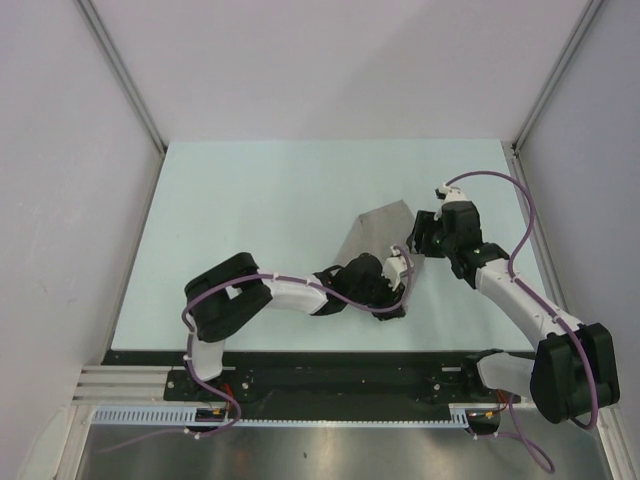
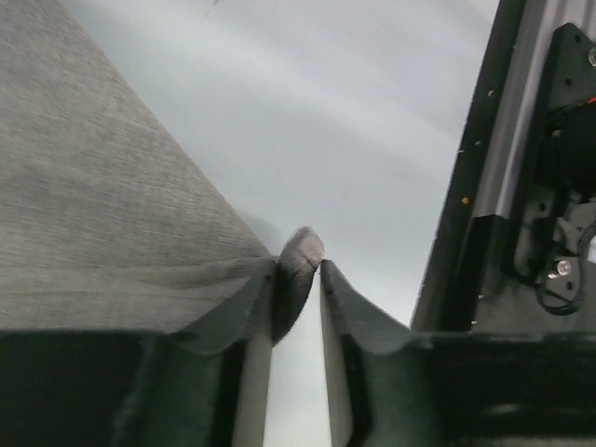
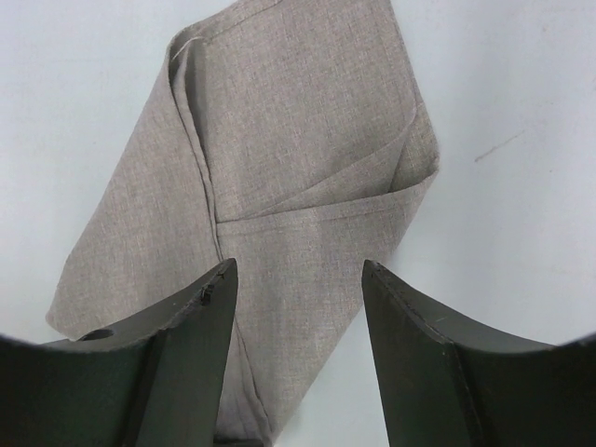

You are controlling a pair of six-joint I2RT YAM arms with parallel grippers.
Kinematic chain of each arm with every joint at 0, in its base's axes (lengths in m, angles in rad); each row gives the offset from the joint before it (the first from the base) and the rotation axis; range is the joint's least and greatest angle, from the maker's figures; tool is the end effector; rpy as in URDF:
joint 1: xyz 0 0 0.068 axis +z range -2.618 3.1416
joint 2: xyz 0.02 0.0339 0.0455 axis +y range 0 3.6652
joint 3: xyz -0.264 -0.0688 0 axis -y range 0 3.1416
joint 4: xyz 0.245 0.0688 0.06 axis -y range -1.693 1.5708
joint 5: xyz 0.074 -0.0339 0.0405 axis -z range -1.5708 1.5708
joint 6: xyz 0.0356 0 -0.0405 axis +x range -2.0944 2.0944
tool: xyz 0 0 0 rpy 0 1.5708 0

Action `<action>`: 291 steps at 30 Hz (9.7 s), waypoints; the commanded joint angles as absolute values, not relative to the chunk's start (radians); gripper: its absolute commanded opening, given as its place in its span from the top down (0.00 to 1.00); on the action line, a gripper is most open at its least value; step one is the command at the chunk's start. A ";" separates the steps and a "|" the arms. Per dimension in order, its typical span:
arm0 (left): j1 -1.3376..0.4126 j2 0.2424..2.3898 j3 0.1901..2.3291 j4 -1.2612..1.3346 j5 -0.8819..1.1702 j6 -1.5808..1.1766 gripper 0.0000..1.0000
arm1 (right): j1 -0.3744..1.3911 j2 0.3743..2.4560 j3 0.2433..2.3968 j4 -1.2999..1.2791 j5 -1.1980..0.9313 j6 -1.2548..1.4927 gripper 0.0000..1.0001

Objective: Fold the napkin, place the utensils inside, and roll it up
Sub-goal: Fold the napkin, then roll the napkin with the utensil

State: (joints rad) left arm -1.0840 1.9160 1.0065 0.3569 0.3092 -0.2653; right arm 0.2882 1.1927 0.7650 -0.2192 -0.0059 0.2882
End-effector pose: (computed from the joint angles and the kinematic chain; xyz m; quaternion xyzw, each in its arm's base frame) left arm 0.1771 -0.3577 0.1488 0.4122 0.7616 -0.4058 0.2921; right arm 0.2471 0.0735 0.2458 -0.0013 0.8952 0.1292 0.4266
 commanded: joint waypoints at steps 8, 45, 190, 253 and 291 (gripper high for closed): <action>-1.097 1.793 1.046 0.344 0.316 -0.267 0.15 | 0.278 1.108 0.769 -0.327 -0.028 0.307 0.38; -0.566 1.476 0.589 0.416 0.394 -0.477 0.08 | 0.284 1.026 0.368 -0.271 -0.411 0.664 0.43; -0.342 1.539 0.558 0.306 0.631 -0.743 0.18 | 1.152 1.634 0.756 0.020 0.513 0.003 1.00; -0.655 1.658 0.617 0.683 0.529 -0.689 0.15 | 0.517 2.011 1.154 -0.408 -0.681 0.086 1.00; -0.595 1.809 0.546 0.828 0.442 -0.673 0.16 | 0.446 1.612 0.954 -0.454 -0.571 0.083 0.43</action>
State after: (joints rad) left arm -0.6167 1.7809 0.5701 0.8467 0.4747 -0.6827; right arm 0.4500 1.7325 1.0031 -0.4374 -0.6170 0.1146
